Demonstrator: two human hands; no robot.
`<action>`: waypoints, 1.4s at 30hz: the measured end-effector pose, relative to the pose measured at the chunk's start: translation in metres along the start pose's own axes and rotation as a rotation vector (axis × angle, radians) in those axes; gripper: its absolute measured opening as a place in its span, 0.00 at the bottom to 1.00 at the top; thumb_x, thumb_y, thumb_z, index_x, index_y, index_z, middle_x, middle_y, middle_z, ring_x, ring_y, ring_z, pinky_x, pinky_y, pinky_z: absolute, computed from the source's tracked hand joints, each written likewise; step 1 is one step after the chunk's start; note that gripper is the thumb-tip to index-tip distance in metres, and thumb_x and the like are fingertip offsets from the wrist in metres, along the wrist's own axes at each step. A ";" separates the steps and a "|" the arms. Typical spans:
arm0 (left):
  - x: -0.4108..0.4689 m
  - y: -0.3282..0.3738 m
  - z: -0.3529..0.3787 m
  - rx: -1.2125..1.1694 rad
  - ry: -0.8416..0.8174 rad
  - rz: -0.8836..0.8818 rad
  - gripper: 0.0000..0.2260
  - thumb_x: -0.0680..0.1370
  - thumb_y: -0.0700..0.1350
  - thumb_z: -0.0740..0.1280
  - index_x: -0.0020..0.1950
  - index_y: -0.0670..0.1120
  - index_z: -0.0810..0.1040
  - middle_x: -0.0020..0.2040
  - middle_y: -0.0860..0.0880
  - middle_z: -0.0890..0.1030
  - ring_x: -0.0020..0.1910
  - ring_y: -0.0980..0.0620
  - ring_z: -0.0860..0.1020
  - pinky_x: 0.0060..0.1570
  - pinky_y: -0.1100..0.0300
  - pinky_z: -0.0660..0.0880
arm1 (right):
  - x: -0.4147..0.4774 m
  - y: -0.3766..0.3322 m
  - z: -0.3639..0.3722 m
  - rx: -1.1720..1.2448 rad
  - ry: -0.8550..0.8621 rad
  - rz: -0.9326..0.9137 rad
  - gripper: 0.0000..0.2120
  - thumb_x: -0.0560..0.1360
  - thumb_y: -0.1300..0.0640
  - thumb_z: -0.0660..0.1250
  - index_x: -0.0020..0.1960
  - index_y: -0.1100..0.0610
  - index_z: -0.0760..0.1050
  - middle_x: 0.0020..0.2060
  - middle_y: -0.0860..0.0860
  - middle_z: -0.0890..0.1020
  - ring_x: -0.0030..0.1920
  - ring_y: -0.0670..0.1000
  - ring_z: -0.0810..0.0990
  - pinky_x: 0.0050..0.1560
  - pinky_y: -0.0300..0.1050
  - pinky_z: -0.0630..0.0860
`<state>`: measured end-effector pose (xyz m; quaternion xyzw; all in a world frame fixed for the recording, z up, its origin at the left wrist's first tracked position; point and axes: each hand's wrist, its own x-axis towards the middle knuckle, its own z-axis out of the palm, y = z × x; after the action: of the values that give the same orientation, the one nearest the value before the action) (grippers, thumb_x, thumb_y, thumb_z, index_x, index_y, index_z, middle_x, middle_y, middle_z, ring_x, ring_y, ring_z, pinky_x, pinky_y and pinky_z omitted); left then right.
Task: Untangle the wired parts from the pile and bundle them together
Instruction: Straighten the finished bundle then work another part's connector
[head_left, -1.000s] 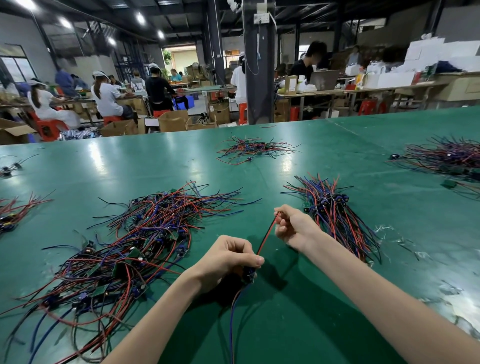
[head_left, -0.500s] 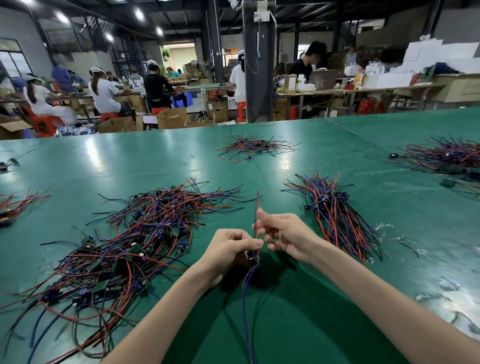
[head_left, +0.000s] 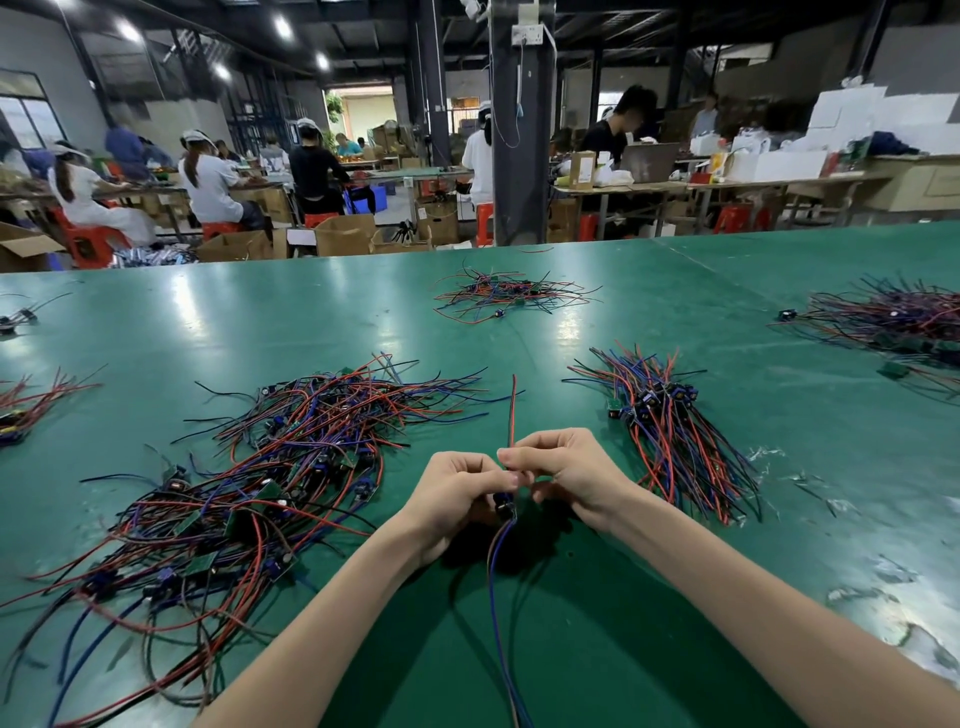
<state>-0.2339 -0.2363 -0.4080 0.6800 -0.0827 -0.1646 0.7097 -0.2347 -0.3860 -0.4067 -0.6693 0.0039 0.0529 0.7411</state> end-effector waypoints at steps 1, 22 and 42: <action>0.000 0.000 0.000 0.002 0.003 0.000 0.14 0.73 0.30 0.68 0.28 0.40 0.71 0.39 0.37 0.73 0.29 0.49 0.69 0.31 0.59 0.66 | 0.001 0.001 0.001 0.003 0.017 -0.011 0.07 0.68 0.64 0.74 0.34 0.62 0.78 0.24 0.52 0.76 0.23 0.44 0.71 0.21 0.35 0.67; -0.008 -0.002 0.000 0.059 -0.255 0.020 0.17 0.69 0.34 0.72 0.22 0.46 0.74 0.24 0.48 0.75 0.22 0.54 0.72 0.25 0.66 0.69 | 0.026 -0.001 -0.022 0.107 0.379 -0.057 0.10 0.71 0.66 0.72 0.32 0.63 0.76 0.23 0.52 0.75 0.20 0.43 0.67 0.21 0.35 0.68; 0.008 0.008 -0.017 -0.055 0.305 0.140 0.11 0.72 0.40 0.73 0.32 0.41 0.76 0.25 0.50 0.74 0.25 0.58 0.71 0.27 0.64 0.74 | -0.024 -0.001 0.021 -0.130 -0.220 0.101 0.09 0.74 0.60 0.70 0.35 0.60 0.77 0.28 0.52 0.77 0.22 0.44 0.71 0.19 0.34 0.66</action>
<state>-0.2198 -0.2223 -0.4017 0.6701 -0.0166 -0.0121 0.7420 -0.2599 -0.3675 -0.4020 -0.7050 -0.0474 0.1633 0.6885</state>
